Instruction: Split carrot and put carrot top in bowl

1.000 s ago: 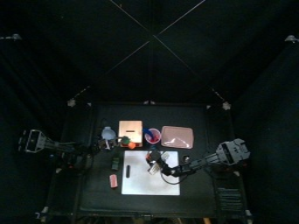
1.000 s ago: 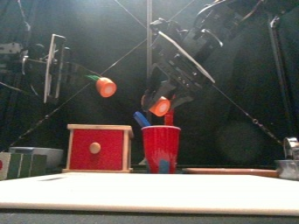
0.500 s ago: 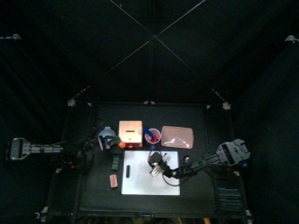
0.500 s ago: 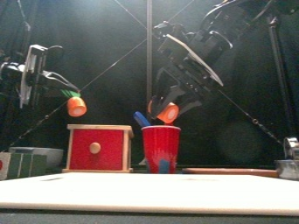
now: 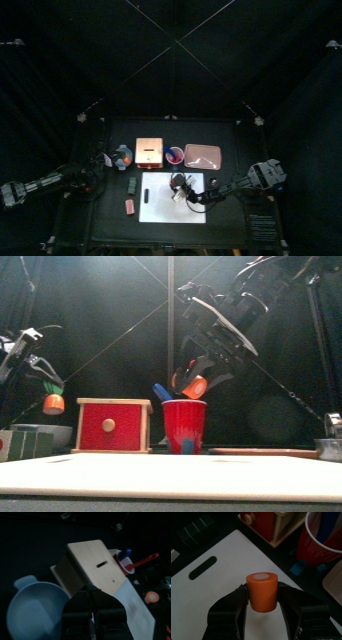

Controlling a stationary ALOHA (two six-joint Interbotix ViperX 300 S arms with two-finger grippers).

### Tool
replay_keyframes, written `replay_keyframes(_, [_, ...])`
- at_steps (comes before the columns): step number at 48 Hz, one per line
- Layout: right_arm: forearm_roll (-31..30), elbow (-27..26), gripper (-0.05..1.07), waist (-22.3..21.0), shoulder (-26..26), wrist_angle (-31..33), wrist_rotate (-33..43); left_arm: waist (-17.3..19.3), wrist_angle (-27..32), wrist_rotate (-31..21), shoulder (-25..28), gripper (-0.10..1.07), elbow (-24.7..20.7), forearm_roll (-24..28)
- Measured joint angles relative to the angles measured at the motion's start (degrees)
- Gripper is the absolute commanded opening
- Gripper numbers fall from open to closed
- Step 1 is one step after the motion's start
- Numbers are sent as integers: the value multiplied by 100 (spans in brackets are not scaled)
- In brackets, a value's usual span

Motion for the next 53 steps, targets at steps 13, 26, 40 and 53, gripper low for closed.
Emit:
replay_keyframes(13, [9, 0, 43, -18, 0, 9, -9, 97, 369, 0, -9, 56, 18, 299])
replay_keyframes(26, [-18, 18, 43, -18, -114, 9, -9, 149, 387, 0, -9, 67, 18, 308])
replay_keyframes(40, [-18, 167, 43, -18, -290, 167, 0, 149, 378, 18, -9, 67, 18, 308])
replay_keyframes(53, [18, 475, 43, 0, -598, 272, 53, -193, 35, 9, -9, 67, -149, 308])
